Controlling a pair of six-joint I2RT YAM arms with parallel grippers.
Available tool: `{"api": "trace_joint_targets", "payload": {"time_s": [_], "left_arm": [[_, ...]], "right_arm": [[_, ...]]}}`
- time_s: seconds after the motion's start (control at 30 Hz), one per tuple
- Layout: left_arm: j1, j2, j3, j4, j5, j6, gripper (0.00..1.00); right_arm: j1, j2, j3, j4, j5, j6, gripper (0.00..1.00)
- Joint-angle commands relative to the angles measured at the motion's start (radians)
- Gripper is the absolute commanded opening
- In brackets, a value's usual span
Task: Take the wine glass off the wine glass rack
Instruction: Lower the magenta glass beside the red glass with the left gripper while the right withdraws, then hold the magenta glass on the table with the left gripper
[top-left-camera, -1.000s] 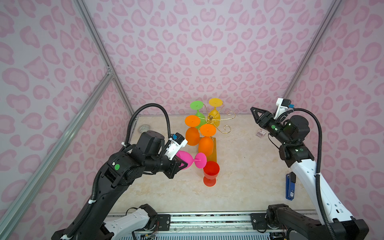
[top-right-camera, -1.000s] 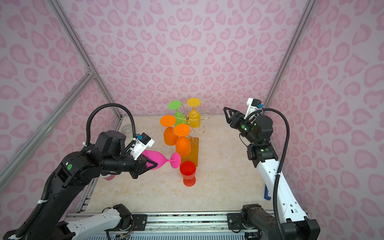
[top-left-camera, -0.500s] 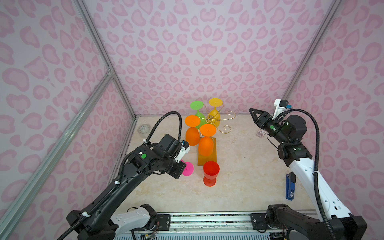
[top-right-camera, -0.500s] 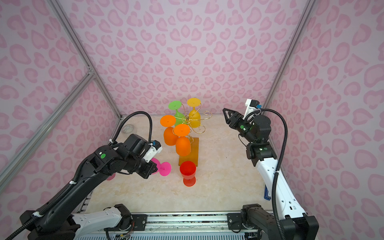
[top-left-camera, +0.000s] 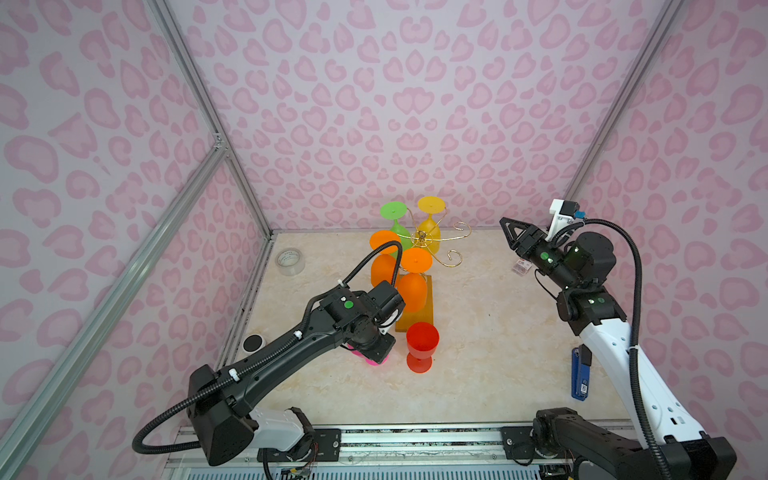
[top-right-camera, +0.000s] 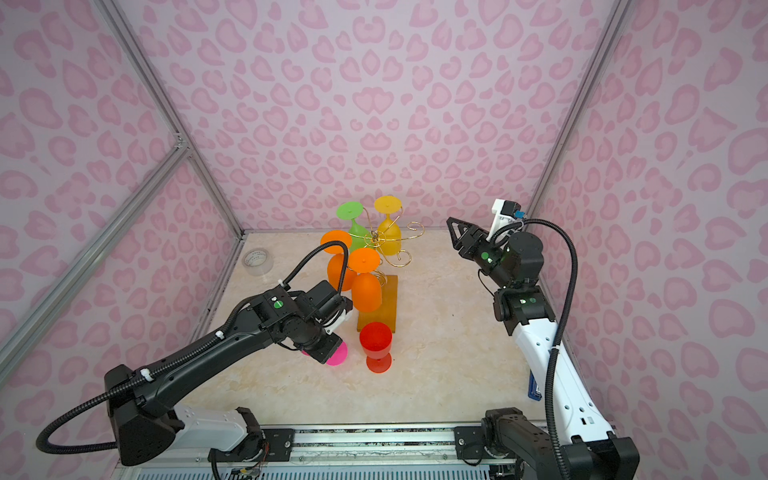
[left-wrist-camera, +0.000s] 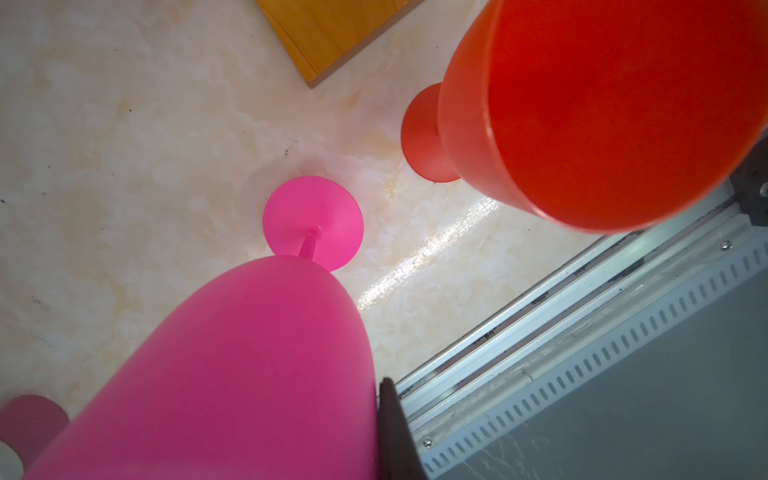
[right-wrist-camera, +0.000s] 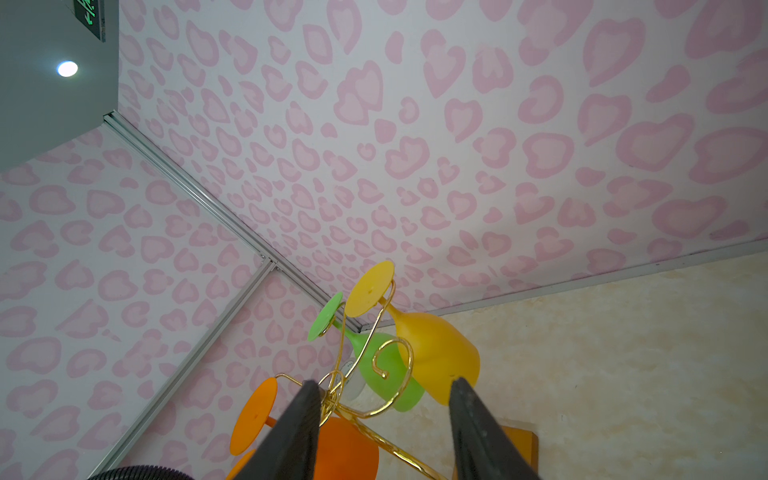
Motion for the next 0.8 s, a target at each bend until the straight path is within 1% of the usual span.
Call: {"api": "trace_joint_targets", "payload": {"time_s": [0.0, 0.27, 0.47, 0.77], "left_arm": [[-0.010, 0.028, 0.002, 0.009, -0.035, -0.010, 0.03], [-0.019, 0.060, -0.018, 0.026, -0.030, -0.021, 0.05], [-0.019, 0.067, -0.035, 0.037, -0.019, -0.025, 0.09], [-0.020, 0.071, -0.018, 0.020, -0.021, -0.026, 0.22]], "right_arm": [[-0.003, -0.005, -0.007, -0.005, 0.011, -0.014, 0.51], [-0.008, -0.009, -0.013, -0.003, 0.007, -0.011, 0.51], [-0.012, -0.002, -0.016, 0.007, 0.001, -0.002, 0.51], [-0.014, 0.003, -0.016, 0.014, -0.003, 0.003, 0.51]]}}
